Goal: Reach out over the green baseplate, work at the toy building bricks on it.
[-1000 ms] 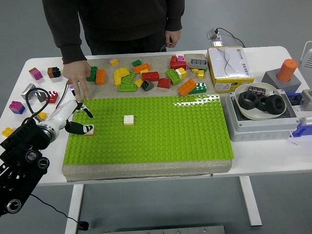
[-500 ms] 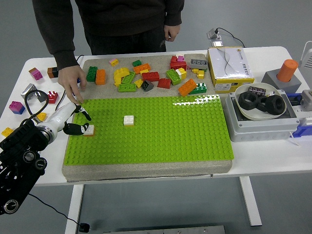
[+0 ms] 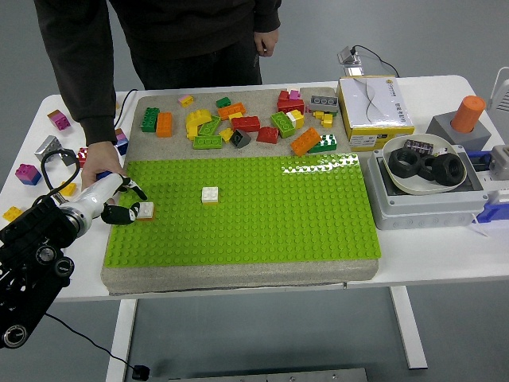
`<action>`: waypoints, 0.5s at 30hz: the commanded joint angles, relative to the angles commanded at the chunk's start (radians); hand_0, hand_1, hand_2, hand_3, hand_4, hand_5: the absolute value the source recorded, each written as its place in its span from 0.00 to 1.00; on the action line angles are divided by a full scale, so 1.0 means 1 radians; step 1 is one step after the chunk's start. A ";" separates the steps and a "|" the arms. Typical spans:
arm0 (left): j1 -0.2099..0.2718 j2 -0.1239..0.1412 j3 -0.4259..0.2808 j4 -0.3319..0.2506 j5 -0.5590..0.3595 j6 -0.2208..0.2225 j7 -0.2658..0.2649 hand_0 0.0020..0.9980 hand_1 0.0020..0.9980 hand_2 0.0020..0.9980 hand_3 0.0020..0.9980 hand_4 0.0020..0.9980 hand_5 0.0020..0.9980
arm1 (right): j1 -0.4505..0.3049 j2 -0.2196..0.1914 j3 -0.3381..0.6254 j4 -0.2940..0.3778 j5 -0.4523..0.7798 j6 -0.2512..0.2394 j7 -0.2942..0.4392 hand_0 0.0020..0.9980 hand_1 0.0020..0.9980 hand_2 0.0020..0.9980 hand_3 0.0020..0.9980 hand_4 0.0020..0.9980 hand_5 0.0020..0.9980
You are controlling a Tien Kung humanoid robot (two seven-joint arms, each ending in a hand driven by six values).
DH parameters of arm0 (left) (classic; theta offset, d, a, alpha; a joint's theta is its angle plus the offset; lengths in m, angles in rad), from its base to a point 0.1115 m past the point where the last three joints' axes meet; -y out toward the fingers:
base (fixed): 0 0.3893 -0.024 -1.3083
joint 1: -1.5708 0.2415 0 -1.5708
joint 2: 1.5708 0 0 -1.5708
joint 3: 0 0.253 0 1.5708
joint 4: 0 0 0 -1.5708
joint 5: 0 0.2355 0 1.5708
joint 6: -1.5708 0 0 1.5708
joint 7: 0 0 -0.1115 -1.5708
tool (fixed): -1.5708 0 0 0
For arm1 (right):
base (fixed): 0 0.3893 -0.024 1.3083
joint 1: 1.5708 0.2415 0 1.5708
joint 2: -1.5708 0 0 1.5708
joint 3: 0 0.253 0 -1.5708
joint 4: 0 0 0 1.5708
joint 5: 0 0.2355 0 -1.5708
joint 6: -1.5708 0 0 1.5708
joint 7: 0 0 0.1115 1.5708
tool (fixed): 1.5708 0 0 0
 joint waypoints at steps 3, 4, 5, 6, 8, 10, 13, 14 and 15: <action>-0.002 0.000 0.000 0.002 -0.001 -0.005 0.001 0.99 0.90 0.89 0.68 0.73 0.00 | 0.000 0.000 0.000 0.000 0.001 0.000 0.000 0.57 0.59 0.63 0.64 0.62 0.81; -0.002 0.000 0.000 0.002 -0.002 -0.007 0.002 0.99 0.91 0.90 0.73 0.83 0.00 | 0.000 0.000 0.000 0.000 0.001 0.000 0.000 0.57 0.59 0.63 0.64 0.62 0.81; -0.003 0.001 0.001 0.003 -0.003 -0.010 0.003 0.99 0.91 0.90 0.73 0.83 0.00 | 0.001 0.000 0.000 0.000 0.001 0.000 0.000 0.57 0.59 0.63 0.64 0.62 0.81; -0.003 0.001 0.001 0.004 -0.003 -0.011 0.004 0.99 0.91 0.90 0.73 0.83 0.00 | 0.001 0.000 0.000 0.000 0.001 0.000 0.000 0.57 0.59 0.63 0.64 0.62 0.81; -0.005 0.000 0.001 0.008 -0.004 -0.014 0.006 0.99 0.91 0.90 0.73 0.83 0.00 | 0.001 0.000 0.000 0.000 -0.001 0.000 0.000 0.57 0.59 0.63 0.64 0.62 0.81; -0.007 -0.001 0.002 0.014 -0.005 -0.016 0.008 1.00 0.91 0.91 0.74 0.86 0.00 | 0.000 0.000 0.000 0.000 0.000 -0.001 0.001 0.57 0.58 0.63 0.64 0.62 0.81; -0.009 -0.002 0.002 0.025 -0.007 -0.019 0.009 1.00 0.91 0.91 0.74 0.86 0.00 | 0.000 0.000 -0.001 0.000 0.003 -0.003 0.002 0.57 0.58 0.63 0.64 0.62 0.81; -0.010 -0.002 0.002 0.026 -0.007 -0.019 0.009 1.00 0.91 0.91 0.74 0.86 0.00 | -0.001 0.000 -0.002 0.000 0.003 -0.003 0.002 0.57 0.58 0.63 0.64 0.62 0.81; -0.011 -0.003 0.002 0.031 -0.008 -0.018 0.008 1.00 0.91 0.91 0.74 0.86 0.00 | -0.001 0.000 -0.002 0.000 0.003 -0.003 0.002 0.57 0.58 0.63 0.64 0.62 0.81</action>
